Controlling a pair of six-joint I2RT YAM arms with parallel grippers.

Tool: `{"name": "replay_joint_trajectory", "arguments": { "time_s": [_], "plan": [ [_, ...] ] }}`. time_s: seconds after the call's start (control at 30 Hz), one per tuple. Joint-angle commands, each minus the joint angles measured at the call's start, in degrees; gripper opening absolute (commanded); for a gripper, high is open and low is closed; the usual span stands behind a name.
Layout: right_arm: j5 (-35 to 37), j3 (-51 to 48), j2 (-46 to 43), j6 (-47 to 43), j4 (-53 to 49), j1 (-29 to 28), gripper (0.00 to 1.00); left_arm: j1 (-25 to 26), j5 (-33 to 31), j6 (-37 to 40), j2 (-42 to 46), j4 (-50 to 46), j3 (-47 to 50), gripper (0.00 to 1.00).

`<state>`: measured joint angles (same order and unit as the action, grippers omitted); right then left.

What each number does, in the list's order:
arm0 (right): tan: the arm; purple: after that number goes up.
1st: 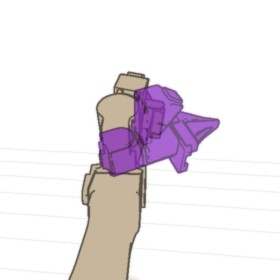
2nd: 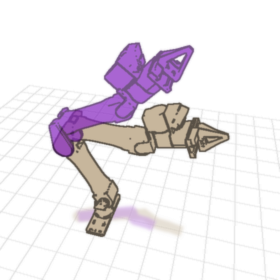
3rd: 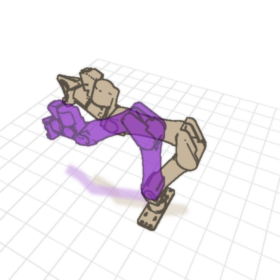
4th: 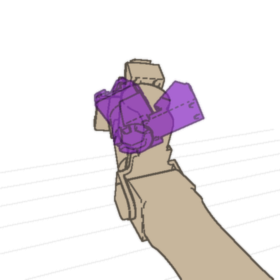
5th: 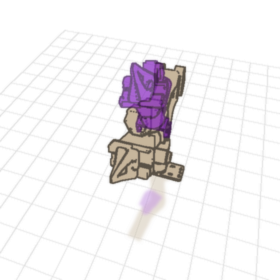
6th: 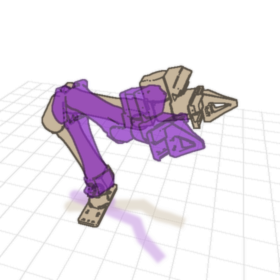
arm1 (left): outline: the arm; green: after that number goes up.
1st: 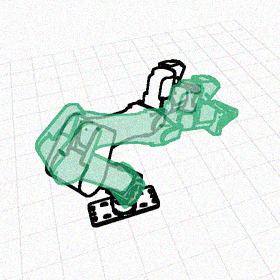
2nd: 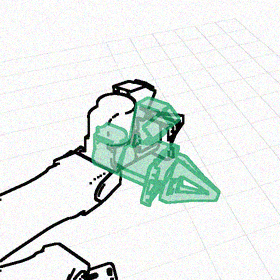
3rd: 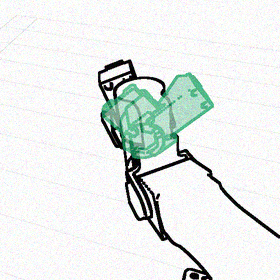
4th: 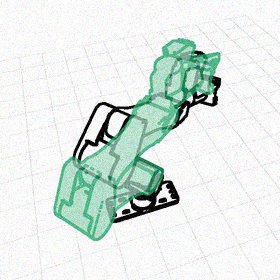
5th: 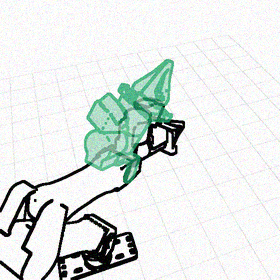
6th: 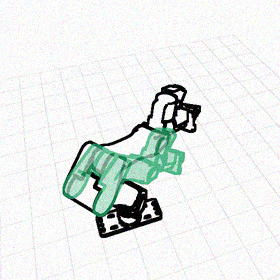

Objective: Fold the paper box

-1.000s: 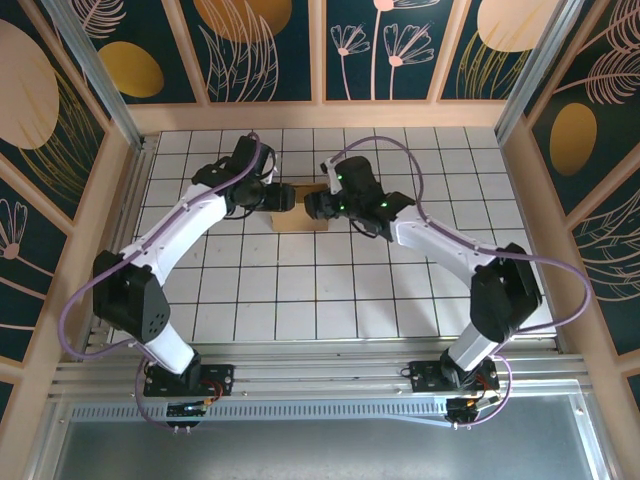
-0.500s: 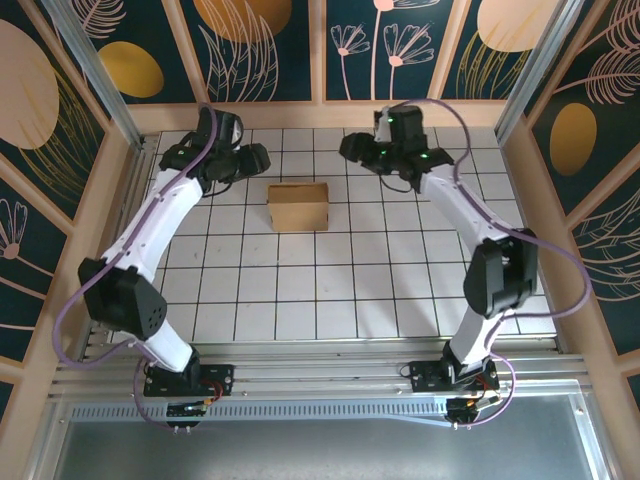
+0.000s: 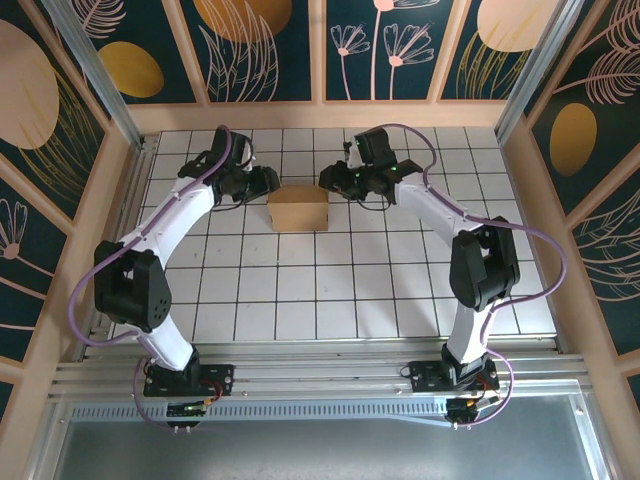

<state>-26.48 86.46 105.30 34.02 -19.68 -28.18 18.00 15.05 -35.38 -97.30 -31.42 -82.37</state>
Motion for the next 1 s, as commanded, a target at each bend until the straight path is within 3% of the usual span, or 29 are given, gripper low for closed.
{"name": "replay_joint_trajectory", "arguments": {
  "time_s": [0.0, 0.17, 0.37, 0.53, 0.77, 0.97],
  "plan": [
    [2.75, -2.87, -0.70, 0.19, -1.32, -0.60, 0.34, -0.11, 1.12, -1.34, 1.05, 0.09, 4.50, 0.42],
    [8.58, -5.28, -1.13, -2.03, -2.08, -1.79, 0.35, -0.10, 1.17, -2.63, 3.39, 3.59, 11.35, 0.38],
    [22.31, -7.42, -0.64, -8.92, -5.53, -5.63, 0.41, -0.10, 0.56, -1.12, 5.96, 9.19, 19.79, 0.38],
    [25.14, -11.41, 0.24, -9.04, -4.33, -7.54, 0.40, -0.07, 0.59, -1.33, 6.17, 12.49, 25.74, 0.40],
    [31.21, -21.53, -5.75, -11.10, 4.08, -11.11, 0.41, 0.03, 2.63, -1.89, 10.00, 17.19, 32.80, 0.40],
    [31.12, -29.25, -10.38, -12.09, 11.29, -11.62, 0.41, 0.02, 4.78, 0.11, 18.41, 25.17, 43.91, 0.43]
  ]
}}
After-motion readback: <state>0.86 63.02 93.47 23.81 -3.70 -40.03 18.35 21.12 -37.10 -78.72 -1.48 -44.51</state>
